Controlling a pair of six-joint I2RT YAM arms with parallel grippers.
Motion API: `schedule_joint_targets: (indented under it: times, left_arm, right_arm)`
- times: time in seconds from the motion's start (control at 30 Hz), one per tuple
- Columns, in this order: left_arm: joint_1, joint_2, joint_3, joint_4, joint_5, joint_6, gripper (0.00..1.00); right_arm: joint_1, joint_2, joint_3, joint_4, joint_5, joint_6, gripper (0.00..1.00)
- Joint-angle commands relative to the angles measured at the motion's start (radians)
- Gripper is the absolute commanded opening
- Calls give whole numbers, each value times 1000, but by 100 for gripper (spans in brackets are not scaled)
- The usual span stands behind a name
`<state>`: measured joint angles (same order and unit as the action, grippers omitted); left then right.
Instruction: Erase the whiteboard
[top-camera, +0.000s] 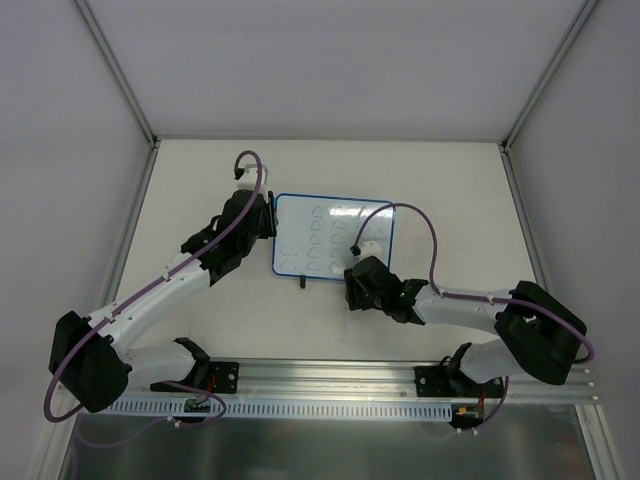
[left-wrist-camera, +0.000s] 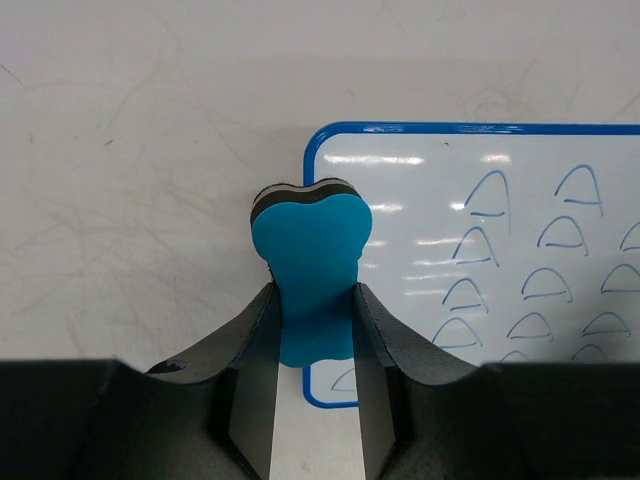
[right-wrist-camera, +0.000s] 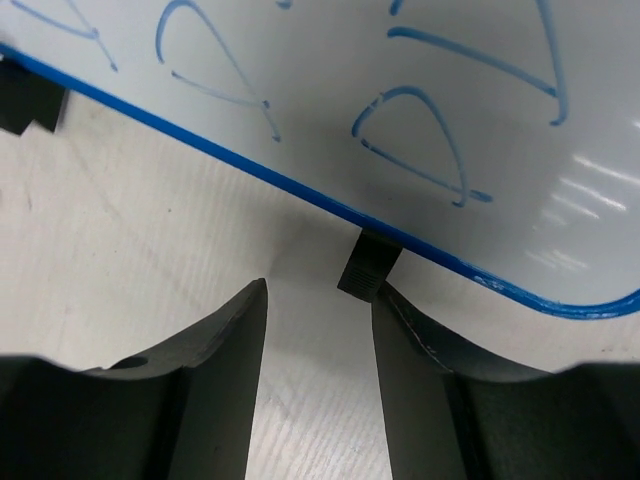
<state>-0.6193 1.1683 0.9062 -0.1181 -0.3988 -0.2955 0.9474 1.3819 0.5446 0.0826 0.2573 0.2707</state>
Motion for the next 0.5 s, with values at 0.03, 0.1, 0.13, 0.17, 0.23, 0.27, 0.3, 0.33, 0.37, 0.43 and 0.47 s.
schedule_joint_targets:
  times: [0.03, 0.1, 0.13, 0.17, 0.23, 0.27, 0.3, 0.33, 0.37, 0.43, 0.47]
  left_arm:
    - [16, -29, -1, -8, 14, 10, 0]
    - [21, -32, -3, -9, 24, 9, 0]
    - [23, -35, -3, -9, 29, 10, 0]
    - [23, -39, -3, -9, 34, 12, 0]
    - [26, -42, -4, -8, 40, 16, 0]
    - [27, -42, -7, -8, 47, 18, 0]
    - [27, -42, -7, -8, 51, 18, 0]
    - [29, -45, -13, -8, 54, 18, 0]
    - [29, -45, -15, -8, 58, 18, 0]
    - [29, -48, -23, -8, 75, 16, 0]
    - [29, -52, -26, -8, 80, 18, 0]
  right_arm:
    - [30, 13, 77, -23, -107, -82, 49]
    - [31, -19, 104, -58, -112, -134, 49]
    - [31, -39, 124, -78, -112, -148, 49]
    - [30, -59, 133, -92, -112, -165, 49]
    - [28, -116, 181, -154, -124, -231, 49]
    - [25, -144, 202, -202, -130, -263, 50]
    - [21, -144, 225, -202, -133, -263, 50]
    - [10, -168, 245, -237, -136, -318, 50]
    - [2, -182, 283, -251, -139, -338, 50]
    - [-31, -207, 311, -277, -139, -396, 52]
    - [-48, -236, 331, -277, -142, -415, 52]
